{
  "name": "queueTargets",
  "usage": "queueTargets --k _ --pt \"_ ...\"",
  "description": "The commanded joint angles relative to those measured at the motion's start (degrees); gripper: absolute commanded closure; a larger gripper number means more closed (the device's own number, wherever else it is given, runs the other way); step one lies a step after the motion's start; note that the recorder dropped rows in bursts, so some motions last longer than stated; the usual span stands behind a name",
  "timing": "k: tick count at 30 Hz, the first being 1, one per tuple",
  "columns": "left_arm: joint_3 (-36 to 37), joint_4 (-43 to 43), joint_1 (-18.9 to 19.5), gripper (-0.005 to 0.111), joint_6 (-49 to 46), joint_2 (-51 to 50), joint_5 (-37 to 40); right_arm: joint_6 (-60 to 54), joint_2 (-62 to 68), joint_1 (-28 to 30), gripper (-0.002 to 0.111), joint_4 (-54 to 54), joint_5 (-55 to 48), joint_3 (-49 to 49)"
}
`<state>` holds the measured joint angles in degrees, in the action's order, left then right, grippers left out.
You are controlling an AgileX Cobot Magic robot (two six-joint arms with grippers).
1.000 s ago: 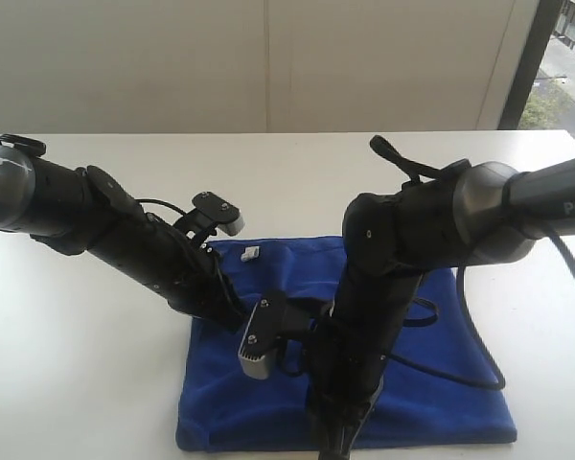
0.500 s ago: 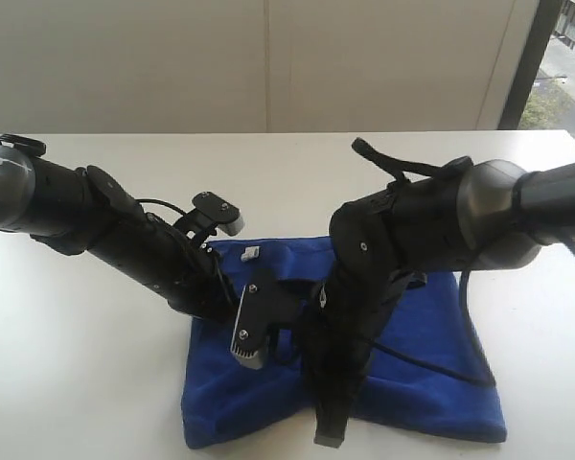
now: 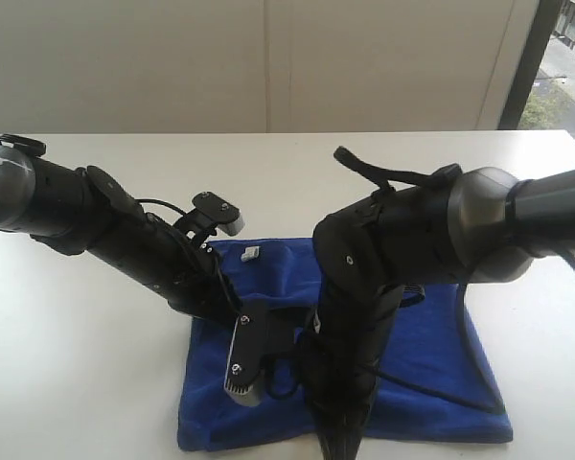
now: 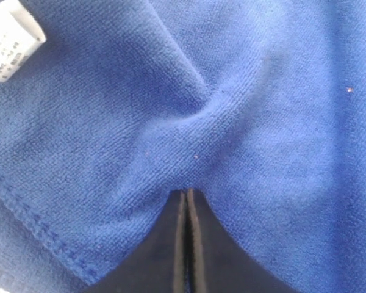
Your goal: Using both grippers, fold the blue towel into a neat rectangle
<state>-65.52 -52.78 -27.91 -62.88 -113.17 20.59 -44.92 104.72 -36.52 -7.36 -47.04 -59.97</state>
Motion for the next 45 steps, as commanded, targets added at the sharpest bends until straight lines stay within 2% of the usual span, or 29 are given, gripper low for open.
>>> queueTargets --k 1,5,14,22,36,40,45 --pt "0.0 -0.1 -0.2 0.107 -0.1 -0.2 1.5 0.3 -0.7 -1.4 0.108 0.7 2.5 0.1" --pt "0.0 -0.1 -0.2 0.107 -0.1 -0.2 1.5 2.5 -0.5 -1.4 0.108 3.6 7.7 0.1" --pt "0.0 -0.1 -0.2 0.107 -0.1 -0.2 1.5 6.2 2.2 -1.4 0.108 8.3 9.2 0.1" --pt "0.0 -0.4 -0.2 0.107 -0.1 -0.2 1.4 6.2 2.0 -3.4 0.108 4.7 0.2 0.1" --pt "0.0 -0.4 -0.2 0.107 -0.1 -0.2 1.4 5.7 0.9 -4.7 0.108 2.0 -5.3 0.1" --pt "0.0 -0.3 -0.2 0.107 -0.1 -0.2 1.5 7.8 -0.8 -4.7 0.108 5.8 -0.1 0.1" --pt "0.0 -0.3 -0.2 0.107 -0.1 -0.2 1.5 16.2 -0.6 -4.6 0.108 13.0 6.5 0.1"
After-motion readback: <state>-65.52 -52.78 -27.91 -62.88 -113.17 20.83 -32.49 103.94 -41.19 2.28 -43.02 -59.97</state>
